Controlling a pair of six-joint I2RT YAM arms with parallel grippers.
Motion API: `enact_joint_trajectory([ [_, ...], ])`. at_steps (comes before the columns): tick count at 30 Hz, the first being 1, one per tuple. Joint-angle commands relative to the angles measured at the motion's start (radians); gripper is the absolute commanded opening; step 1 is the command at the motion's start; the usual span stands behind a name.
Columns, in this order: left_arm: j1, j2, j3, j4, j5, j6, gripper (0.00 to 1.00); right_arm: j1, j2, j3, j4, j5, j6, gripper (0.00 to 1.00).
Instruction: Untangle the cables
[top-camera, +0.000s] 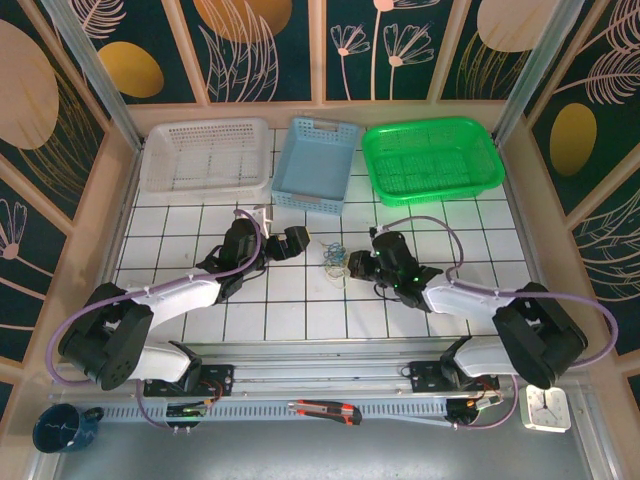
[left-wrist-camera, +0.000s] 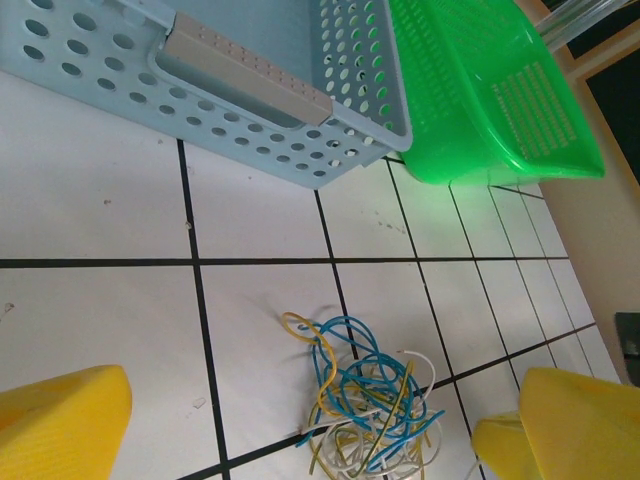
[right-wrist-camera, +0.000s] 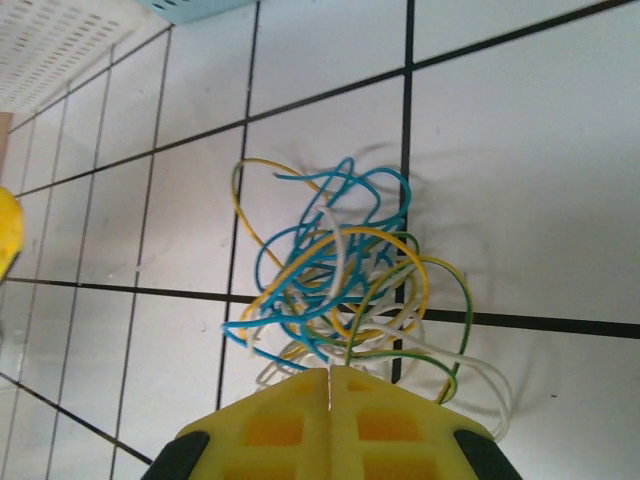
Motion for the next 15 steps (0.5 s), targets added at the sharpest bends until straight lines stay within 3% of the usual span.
enact_joint_trajectory([
  [1, -0.003, -0.005, 0.031, -0.004, 0.002, 0.036, 0.99, 0.011, -0.055, 0.059, -0.065, 0.012, -0.037, 0.0],
  [15, -0.003, -0.125, -0.1, 0.243, 0.087, 0.204, 0.99, 0.028, -0.051, 0.369, -0.21, -0.028, -0.177, 0.0],
])
